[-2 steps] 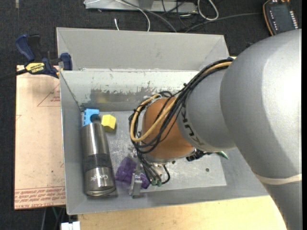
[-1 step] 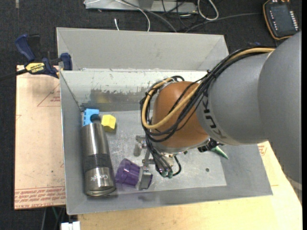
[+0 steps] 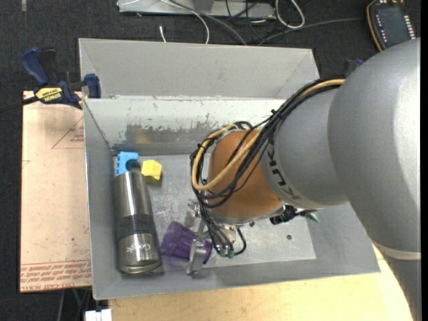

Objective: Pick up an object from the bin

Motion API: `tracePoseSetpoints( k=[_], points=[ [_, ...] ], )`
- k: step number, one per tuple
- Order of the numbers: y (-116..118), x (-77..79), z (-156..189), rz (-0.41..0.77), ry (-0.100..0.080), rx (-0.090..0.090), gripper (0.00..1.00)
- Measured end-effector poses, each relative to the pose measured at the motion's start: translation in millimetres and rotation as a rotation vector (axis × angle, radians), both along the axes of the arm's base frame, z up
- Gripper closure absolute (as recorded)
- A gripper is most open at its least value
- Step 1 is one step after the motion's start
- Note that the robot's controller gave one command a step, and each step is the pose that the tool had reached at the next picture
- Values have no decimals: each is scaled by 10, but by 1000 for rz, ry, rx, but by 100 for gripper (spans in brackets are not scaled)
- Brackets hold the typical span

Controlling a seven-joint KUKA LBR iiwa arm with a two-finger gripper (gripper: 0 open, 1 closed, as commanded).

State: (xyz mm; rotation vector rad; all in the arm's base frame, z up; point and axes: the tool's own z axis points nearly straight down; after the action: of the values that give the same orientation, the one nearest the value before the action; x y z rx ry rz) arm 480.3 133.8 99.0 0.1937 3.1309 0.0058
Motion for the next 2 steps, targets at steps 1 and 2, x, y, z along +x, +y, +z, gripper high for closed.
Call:
tracePoseSetpoints(
  k=[1, 2],
  points=[
    [173, 25, -281, -96, -21, 6, 0],
    [14, -2, -286, 9, -6, 3, 100]
  ],
)
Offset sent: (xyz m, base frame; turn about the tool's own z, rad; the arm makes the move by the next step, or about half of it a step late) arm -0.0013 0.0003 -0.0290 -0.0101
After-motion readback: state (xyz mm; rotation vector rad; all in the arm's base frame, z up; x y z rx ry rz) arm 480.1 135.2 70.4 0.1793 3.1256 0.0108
